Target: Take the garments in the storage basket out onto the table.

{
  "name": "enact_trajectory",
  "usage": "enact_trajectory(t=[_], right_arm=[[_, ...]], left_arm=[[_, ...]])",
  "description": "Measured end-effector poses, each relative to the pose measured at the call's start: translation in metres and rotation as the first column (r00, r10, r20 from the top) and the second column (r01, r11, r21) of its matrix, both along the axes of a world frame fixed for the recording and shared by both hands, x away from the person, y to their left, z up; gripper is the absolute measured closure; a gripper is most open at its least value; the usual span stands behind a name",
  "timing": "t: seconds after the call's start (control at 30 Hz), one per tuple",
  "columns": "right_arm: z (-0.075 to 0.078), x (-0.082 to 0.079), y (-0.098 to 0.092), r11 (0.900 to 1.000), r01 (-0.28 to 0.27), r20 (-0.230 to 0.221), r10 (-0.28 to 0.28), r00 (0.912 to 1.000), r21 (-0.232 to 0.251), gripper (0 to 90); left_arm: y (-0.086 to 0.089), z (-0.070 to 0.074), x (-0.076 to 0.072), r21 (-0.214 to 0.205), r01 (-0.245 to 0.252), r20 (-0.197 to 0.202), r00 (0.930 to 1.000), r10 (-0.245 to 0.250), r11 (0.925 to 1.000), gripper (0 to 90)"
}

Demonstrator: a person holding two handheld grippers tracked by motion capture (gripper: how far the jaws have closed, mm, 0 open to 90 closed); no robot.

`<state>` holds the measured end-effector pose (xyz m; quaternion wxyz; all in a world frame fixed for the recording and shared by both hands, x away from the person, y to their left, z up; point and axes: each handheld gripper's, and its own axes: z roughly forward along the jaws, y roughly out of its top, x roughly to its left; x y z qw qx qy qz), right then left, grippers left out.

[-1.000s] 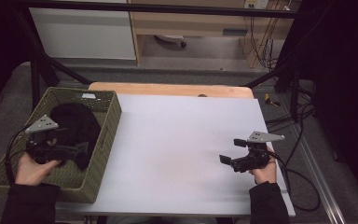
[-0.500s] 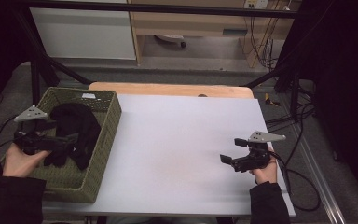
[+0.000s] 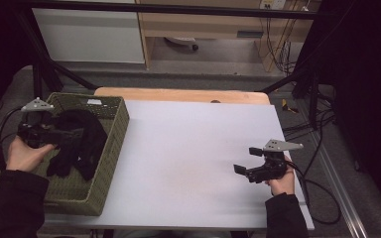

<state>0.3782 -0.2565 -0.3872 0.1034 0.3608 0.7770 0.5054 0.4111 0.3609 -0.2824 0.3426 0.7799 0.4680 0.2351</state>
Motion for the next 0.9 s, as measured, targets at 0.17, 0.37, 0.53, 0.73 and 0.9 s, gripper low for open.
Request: enact_trajectory(t=[0.17,0.37,0.53,0.73,0.9], right_arm=[[0.000,0.000,0.000,1.0000,-0.002,-0.002,0.002,1.0000,0.000,1.3],[0.000,0.000,0.001,1.0000,-0.001,-0.006,0.001,1.0000,-0.002,1.3],[-0.001,0.000,0.001,1.0000,-0.001,-0.003,0.001,1.0000,-0.003,1.3],[-0.001,0.000,0.001,1.0000,0.000,-0.005,0.000,1.0000,-0.005,1.3],[-0.001,0.000,0.001,1.0000,-0.002,-0.006,0.002,1.0000,-0.008,1.3]], left_arm=[[0.003,-0.004,0.009,0.012,-0.020,-0.002,0.9998,0.020,0.9997,4.4],[0.005,-0.011,0.020,0.016,-0.042,-0.011,0.9990,0.043,0.9990,4.4],[0.008,-0.019,0.029,0.027,-0.065,-0.024,0.9975,0.066,0.9975,4.4],[0.010,-0.032,0.041,0.041,-0.086,-0.047,0.9950,0.088,0.9954,4.4],[0.010,-0.039,0.048,0.047,-0.098,-0.062,0.9930,0.101,0.9941,4.4]])
